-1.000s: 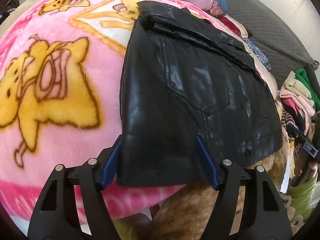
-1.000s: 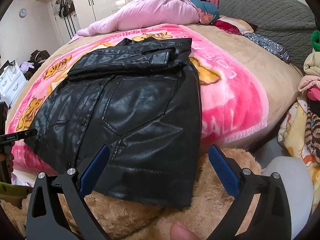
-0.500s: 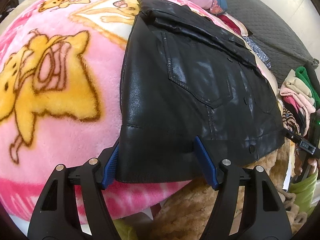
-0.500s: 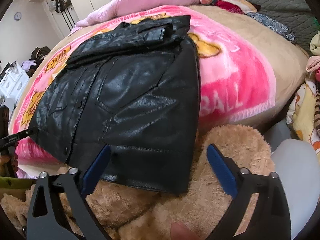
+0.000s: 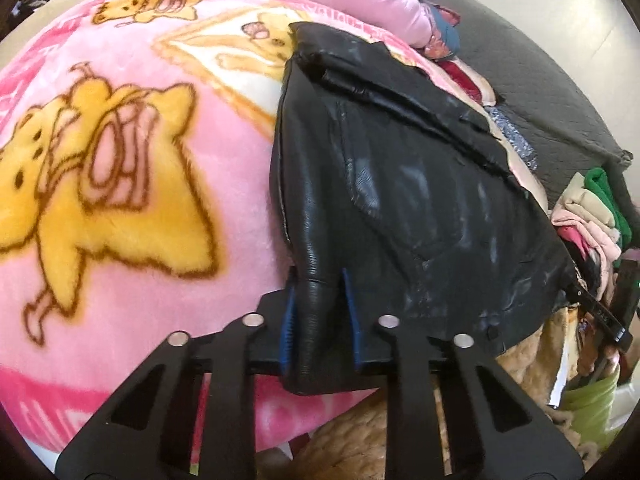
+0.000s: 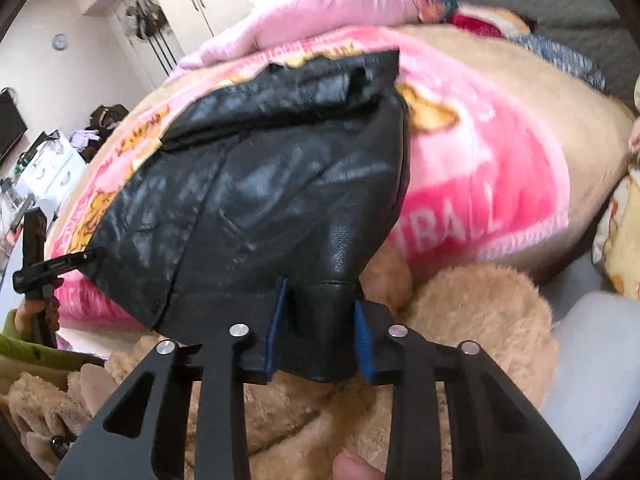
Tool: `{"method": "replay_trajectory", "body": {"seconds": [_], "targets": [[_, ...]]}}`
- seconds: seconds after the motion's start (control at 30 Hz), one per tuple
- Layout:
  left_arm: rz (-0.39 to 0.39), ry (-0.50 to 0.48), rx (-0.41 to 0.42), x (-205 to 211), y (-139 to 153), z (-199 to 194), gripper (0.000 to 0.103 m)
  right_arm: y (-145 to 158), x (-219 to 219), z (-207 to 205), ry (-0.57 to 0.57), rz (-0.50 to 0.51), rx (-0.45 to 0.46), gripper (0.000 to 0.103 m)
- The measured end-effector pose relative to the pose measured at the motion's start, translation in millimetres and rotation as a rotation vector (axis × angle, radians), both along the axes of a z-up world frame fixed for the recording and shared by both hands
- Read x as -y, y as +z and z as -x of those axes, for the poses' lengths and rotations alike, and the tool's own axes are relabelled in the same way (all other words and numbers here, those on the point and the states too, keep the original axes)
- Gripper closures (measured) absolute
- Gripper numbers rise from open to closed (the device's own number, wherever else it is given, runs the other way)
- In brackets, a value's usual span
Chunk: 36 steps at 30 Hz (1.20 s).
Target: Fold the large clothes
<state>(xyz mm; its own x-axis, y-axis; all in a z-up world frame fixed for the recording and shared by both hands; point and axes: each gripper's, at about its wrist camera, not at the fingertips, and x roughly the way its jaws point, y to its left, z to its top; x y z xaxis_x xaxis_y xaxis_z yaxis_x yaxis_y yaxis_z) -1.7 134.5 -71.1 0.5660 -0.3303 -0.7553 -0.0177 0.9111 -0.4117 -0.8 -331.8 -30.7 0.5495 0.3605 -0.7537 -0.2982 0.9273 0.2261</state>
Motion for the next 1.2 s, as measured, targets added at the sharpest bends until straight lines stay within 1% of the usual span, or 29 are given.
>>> {"method": "replay_trajectory", "body": {"seconds": [0.07, 0.17, 0.3, 0.4, 0.53, 0.6, 0.67, 0.73, 0.8, 0.93, 1.07, 1.2], "targets": [[0.014, -0.008, 0.015, -2.0, 4.9, -0.3, 0.095, 5.3, -4.5, 0.5, 0.01, -0.003, 0.041, 0.081], [0.036, -0.01, 0.058, -6.0, 18.5, -3.0, 0.095, 16.5, -6.6, 0.2, 0.012, -0.05, 0.1, 0.085], [0.053, 0.001, 0.148, -11.4, 43.5, -9.4, 0.096, 37.6, -6.9, -2.5, -0.004, -0.074, 0.199, 0.087], [0.069, 0.016, 0.201, -13.8, 59.1, -18.4, 0.096, 57.9, -3.5, -9.3, -0.039, -0.123, 0.263, 0.088], [0.083, 0.025, 0.271, -13.2, 79.9, -34.3, 0.096, 76.4, 4.3, -21.1, -0.089, -0.175, 0.318, 0.091], [0.099, 0.036, 0.307, -15.6, 88.9, -42.2, 0.096, 85.7, 10.3, -29.0, -0.105, -0.221, 0.343, 0.092], [0.129, 0.049, 0.336, -18.1, 97.1, -53.1, 0.096, 92.0, 11.4, -36.2, -0.112, -0.225, 0.36, 0.092], [0.139, 0.058, 0.359, -17.3, 105.4, -62.5, 0.096, 98.2, 11.5, -46.4, -0.121, -0.224, 0.376, 0.092], [0.154, 0.066, 0.385, -18.0, 116.2, -73.6, 0.096, 105.5, 13.0, -58.6, -0.135, -0.245, 0.384, 0.092], [0.154, 0.084, 0.425, -13.4, 131.2, -96.7, 0.095, 116.8, 13.8, -81.2, -0.166, -0.262, 0.398, 0.092], [0.17, 0.101, 0.437, -11.4, 136.6, -113.8, 0.095, 124.2, 15.3, -106.3, -0.196, -0.289, 0.401, 0.092], [0.162, 0.115, 0.449, -9.6, 141.3, -132.4, 0.095, 125.4, 20.8, -130.9, -0.222, -0.325, 0.371, 0.092]]}}
